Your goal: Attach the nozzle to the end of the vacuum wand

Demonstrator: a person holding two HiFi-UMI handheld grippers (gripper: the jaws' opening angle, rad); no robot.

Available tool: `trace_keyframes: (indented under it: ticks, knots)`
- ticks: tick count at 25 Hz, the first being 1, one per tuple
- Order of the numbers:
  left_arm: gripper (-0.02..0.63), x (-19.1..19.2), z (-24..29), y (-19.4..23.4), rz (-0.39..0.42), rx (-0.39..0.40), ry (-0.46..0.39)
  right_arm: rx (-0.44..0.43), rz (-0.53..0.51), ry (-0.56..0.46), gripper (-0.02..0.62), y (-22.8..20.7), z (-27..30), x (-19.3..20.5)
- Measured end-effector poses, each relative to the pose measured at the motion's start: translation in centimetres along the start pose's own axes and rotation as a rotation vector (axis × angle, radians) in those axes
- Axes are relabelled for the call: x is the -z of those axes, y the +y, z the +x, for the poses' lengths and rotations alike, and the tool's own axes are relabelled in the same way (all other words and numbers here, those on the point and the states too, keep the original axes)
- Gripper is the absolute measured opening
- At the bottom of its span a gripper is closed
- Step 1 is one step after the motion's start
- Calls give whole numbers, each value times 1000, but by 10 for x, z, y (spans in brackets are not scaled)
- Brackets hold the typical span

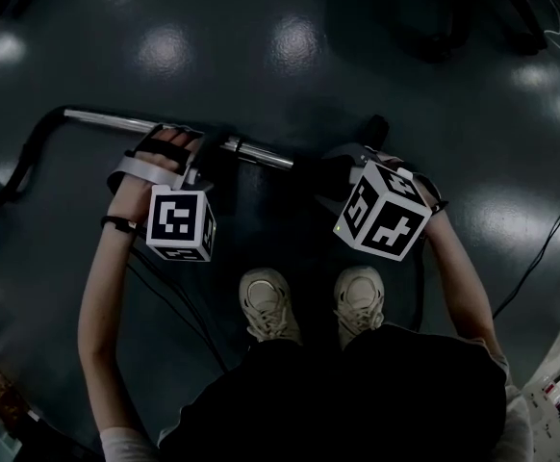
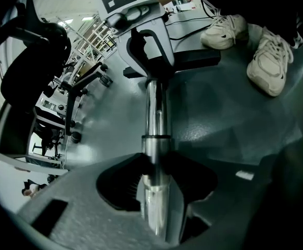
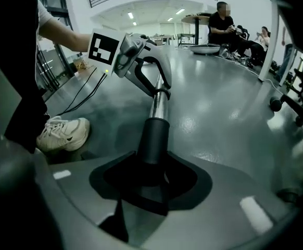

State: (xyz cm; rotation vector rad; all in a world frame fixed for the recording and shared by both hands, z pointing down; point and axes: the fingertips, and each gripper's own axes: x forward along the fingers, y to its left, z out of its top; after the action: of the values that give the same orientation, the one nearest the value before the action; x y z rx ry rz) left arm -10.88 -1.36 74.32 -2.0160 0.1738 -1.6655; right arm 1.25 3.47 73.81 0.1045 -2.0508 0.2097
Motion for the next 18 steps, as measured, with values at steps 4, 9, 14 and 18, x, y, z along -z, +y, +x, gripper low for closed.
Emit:
trace_keyframes:
  ticks: [4,9,14,18]
  knots:
    - [176,-7,3,-6,14,2,-10,-2,-67,94,190,2,0,2]
    - [178,-9,0,0,-34,-24,-25,-27,-24,66,190,-4,2,-21]
    - [179,-15,6,-4,-45,-7,-31,-7,-15,42,189,-6,12,-23]
    - [178,-16,9,-3,-43,-8,-43,-24,3,3,190,-7,13,-24]
